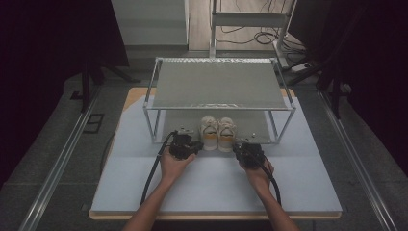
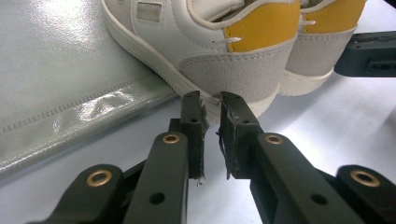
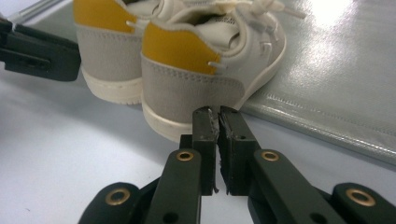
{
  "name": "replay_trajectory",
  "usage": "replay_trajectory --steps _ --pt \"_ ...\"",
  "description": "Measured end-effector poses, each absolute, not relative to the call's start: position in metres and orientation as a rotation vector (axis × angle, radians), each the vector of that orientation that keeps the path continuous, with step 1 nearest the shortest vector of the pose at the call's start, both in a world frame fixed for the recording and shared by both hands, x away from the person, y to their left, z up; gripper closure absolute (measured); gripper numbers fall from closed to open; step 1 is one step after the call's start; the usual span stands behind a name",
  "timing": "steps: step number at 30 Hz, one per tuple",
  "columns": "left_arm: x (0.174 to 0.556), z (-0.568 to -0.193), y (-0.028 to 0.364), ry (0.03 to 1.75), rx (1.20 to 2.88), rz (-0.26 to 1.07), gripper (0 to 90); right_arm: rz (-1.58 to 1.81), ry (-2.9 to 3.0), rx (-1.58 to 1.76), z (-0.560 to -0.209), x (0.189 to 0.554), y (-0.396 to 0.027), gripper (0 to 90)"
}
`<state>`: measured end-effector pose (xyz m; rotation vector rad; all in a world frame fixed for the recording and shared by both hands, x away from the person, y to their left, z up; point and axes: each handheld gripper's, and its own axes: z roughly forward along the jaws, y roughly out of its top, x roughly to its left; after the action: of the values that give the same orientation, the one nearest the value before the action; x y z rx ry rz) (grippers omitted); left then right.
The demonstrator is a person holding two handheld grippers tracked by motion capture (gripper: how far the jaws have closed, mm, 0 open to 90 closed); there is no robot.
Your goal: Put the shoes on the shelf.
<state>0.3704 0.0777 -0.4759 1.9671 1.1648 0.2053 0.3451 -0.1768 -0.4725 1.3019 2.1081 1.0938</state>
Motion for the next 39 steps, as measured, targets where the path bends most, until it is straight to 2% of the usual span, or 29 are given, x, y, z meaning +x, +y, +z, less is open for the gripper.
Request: replay_trajectory --steps 9,39 --pt "0.37 -0.475 0.076 1.162 1.964 0.206 80.2 1.142 2.169 1.22 -0.467 0.331 -0.167 85.8" --pt "0.367 -0.472 0.069 1.109 1.978 0.198 79.2 1.106 2.116 1.252 -0.47 0.362 -0.168 88.0"
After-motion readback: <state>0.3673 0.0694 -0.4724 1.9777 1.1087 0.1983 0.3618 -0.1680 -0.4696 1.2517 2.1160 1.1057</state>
